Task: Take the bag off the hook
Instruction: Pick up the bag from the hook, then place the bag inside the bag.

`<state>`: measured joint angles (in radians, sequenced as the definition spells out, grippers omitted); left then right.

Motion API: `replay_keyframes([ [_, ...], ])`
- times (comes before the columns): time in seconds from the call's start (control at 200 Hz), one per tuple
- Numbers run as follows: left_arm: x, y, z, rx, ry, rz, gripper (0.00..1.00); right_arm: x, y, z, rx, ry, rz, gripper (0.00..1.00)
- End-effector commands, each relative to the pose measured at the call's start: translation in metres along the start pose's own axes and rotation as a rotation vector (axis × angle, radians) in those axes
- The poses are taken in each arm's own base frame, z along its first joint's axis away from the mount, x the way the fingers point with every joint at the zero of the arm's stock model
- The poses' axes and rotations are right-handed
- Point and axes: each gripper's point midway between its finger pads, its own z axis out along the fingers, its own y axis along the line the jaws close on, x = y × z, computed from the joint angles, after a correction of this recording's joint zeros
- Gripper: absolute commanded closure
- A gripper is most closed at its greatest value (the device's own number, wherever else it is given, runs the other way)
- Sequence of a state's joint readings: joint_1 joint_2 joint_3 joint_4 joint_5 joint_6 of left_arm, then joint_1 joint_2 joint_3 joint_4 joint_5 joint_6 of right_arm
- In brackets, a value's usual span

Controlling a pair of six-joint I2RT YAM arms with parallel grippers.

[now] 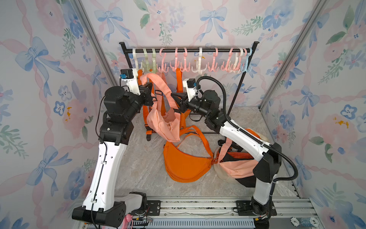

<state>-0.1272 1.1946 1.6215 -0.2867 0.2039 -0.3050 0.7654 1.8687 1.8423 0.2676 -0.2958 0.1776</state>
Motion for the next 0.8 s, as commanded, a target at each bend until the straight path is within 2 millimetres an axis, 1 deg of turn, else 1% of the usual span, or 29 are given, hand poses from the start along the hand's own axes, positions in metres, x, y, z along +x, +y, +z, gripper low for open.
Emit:
replay_keyframes([
  [0.0,-0.011,-0.001,-0.019,-0.015,-0.059,0.031,1.00,-0.041,0.022,-0.021,0.001,-0.101,-0.064,1.00],
  [0.09,-0.003,-0.003,-0.026,-0.001,-0.049,0.035,1.00,-0.039,0.029,-0.029,0.032,-0.081,-0.076,1.00],
  [0.19,0.005,-0.007,-0.034,0.015,-0.039,0.039,1.00,-0.043,0.040,-0.043,0.043,-0.085,-0.099,1.00],
  [0.22,0.007,-0.009,-0.037,0.022,-0.037,0.039,1.00,-0.038,0.041,-0.043,0.047,-0.075,-0.104,1.00],
  [0.235,0.008,-0.009,-0.038,0.025,-0.034,0.039,1.00,-0.048,0.045,-0.051,0.047,-0.093,-0.109,1.00],
  [0.315,0.014,-0.016,-0.044,0.055,-0.027,0.038,1.00,-0.051,0.054,-0.063,0.049,-0.098,-0.124,1.00],
  [0.59,0.031,-0.041,-0.055,0.166,0.006,0.059,1.00,-0.061,0.092,-0.106,0.052,-0.100,-0.202,1.00],
  [0.66,0.037,-0.050,-0.055,0.196,0.017,0.065,1.00,-0.062,0.099,-0.118,0.056,-0.099,-0.219,1.00],
  [0.795,0.051,-0.077,-0.055,0.282,0.050,0.100,1.00,-0.064,0.111,-0.143,0.065,-0.101,-0.250,1.00],
])
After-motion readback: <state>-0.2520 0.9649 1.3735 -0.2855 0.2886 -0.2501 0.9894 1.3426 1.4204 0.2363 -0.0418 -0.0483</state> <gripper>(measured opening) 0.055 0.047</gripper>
